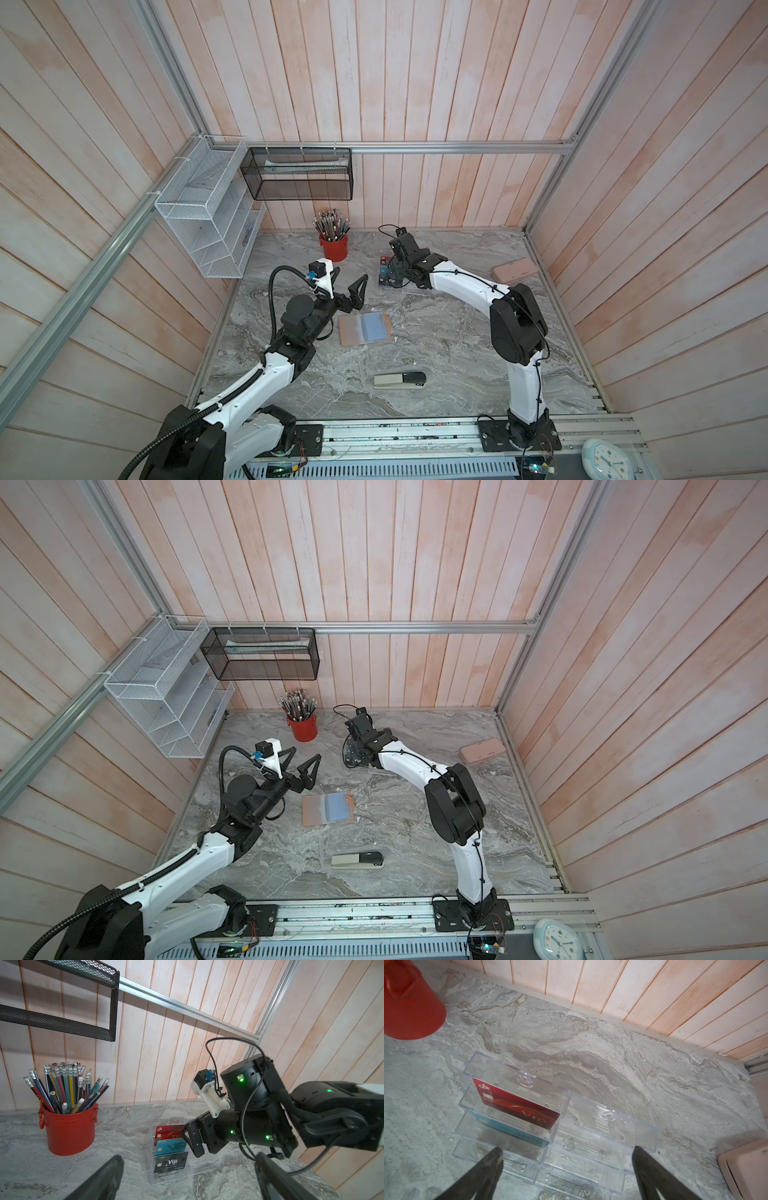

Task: Take the credit cards out of the card holder
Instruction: Touch the credit card in the storage box.

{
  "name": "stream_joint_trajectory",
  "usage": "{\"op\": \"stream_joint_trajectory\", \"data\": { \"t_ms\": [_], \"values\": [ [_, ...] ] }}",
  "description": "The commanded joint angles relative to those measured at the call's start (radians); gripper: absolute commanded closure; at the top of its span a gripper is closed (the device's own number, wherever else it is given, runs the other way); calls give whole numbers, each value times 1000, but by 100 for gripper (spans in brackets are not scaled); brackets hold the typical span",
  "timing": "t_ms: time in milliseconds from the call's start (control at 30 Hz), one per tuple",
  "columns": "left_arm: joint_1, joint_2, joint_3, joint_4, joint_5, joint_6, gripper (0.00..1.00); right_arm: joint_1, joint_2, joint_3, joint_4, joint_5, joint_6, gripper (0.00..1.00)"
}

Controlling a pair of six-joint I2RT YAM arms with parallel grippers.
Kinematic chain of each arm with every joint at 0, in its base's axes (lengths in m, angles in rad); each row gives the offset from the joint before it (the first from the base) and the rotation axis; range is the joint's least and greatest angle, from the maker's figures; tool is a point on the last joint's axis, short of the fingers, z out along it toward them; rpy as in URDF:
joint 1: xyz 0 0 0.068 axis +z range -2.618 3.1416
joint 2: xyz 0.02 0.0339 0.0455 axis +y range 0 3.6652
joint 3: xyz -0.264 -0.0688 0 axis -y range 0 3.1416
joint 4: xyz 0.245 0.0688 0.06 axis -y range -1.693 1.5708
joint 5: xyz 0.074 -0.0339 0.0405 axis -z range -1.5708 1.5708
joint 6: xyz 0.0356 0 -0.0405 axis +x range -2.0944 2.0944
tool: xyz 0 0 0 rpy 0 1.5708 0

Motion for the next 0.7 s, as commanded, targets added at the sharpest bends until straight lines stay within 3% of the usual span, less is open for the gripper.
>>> {"op": "stream_joint_trajectory", "data": {
  "t_ms": [0, 200, 400, 667],
  "values": [
    [4, -1, 30, -33, -8, -26, 0, -9, -87, -50, -21, -51, 40, 2],
    [14, 88, 75, -53, 60, -85, 0, -87, -240, -227, 14, -165, 130, 2],
    [69, 284, 174, -31, 185, -183, 0, -238, -361, -447, 127, -341, 226, 2],
    [85, 536, 313, 75, 307, -292, 0, -378, -311, -468, 219, -636, 205, 2]
  ]
}}
